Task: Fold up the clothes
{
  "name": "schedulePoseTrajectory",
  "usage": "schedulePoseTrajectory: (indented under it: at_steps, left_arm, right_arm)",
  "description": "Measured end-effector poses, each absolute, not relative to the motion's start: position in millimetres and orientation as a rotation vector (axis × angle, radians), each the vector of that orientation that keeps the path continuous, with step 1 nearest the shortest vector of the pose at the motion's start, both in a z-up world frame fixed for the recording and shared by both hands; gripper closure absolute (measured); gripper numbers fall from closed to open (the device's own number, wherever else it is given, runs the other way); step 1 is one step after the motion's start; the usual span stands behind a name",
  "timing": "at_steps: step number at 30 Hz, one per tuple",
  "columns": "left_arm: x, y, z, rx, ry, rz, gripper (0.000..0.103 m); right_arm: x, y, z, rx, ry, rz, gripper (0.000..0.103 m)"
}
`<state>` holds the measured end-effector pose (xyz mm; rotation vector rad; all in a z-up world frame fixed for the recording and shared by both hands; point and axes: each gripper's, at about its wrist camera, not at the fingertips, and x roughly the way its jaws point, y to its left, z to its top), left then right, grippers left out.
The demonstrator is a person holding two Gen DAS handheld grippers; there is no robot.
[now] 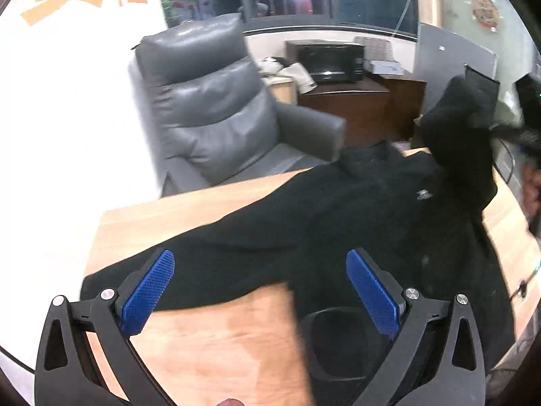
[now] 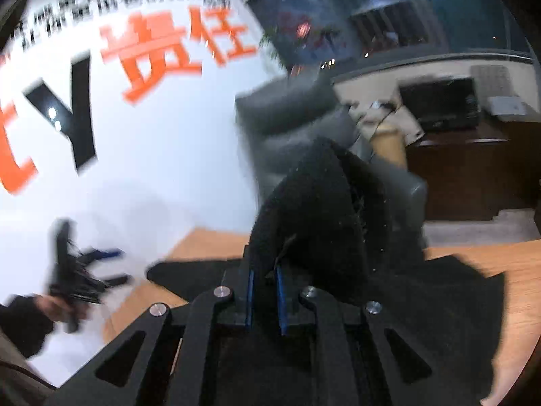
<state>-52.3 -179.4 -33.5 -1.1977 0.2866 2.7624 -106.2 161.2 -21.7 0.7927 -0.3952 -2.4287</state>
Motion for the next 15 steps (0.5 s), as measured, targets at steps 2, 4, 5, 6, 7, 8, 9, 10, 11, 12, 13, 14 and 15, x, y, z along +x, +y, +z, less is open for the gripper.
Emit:
schedulePoseTrajectory:
  at_steps: [2,4,5,6,7,8,9,10,11,12,13,14,15]
  left_arm:
    - [-51.9,-190.8,-47.9,-1.216,0.259,2.75,0.0]
    - [-52.7,-199.5,-62.9,-1.231,0.234,2.732,0.0]
    - [-53.1,-203.8,-70.4,-1.238,0.222,2.724,0.0]
    - [-53.5,-208.1,-77.9,-1.246,0.209,2.715,0.0]
    - [-56.1,-203.9,-79.7,-1.232,0.208,2.696,0.0]
    - [-59.8,-195.3,-78.7,-1.209,0.212,2.673,0.0]
    - [-63.5,-186.7,-77.7,-1.185,0.215,2.65,0.0]
    - [-67.2,-178.2,-76.7,-1.162,0.219,2.626,0.0]
    - [-70.9,-169.6,-75.7,-1.139,0.222,2.603,0.0]
    - [-74.6,-161.1,-74.7,-1.116,0.226,2.579,0.0]
    - [-78.3,-152.5,-73.8,-1.093,0.229,2.555,0.0]
    - [-82.0,-144.0,-72.8,-1.07,0.232,2.532,0.0]
    - [-85.7,-135.4,-71.8,-1.048,0.235,2.508,0.0]
  right_arm:
    - [-129.1,103.2,-54.6,0.855,-0.322,-2.404,0.092]
    - [-141.0,62.1,-103.1,0.926,-0.242,-2.381,0.092]
    - [-146.0,46.1,-126.3,0.966,-0.217,-2.364,0.092]
    - [-145.8,36.0,-143.4,1.007,-0.184,-2.354,0.092]
    - [-145.5,25.9,-160.6,1.047,-0.151,-2.343,0.091]
    - [-145.2,15.7,-177.8,1.087,-0.118,-2.332,0.089]
    - [-144.1,6.9,-191.8,1.123,-0.086,-2.322,0.082]
    - [-140.3,3.2,-193.5,1.139,-0.062,-2.32,0.074]
    - [-137.3,1.8,-190.3,1.138,-0.054,-2.305,0.07]
    - [-132.4,3.9,-182.8,1.129,-0.064,-2.291,0.057]
    - [-122.4,12.0,-168.6,1.073,-0.076,-2.309,0.039]
    - [-111.8,21.1,-153.7,1.016,-0.085,-2.331,0.029]
    - [-99.0,35.2,-138.1,0.963,-0.073,-2.374,0.015]
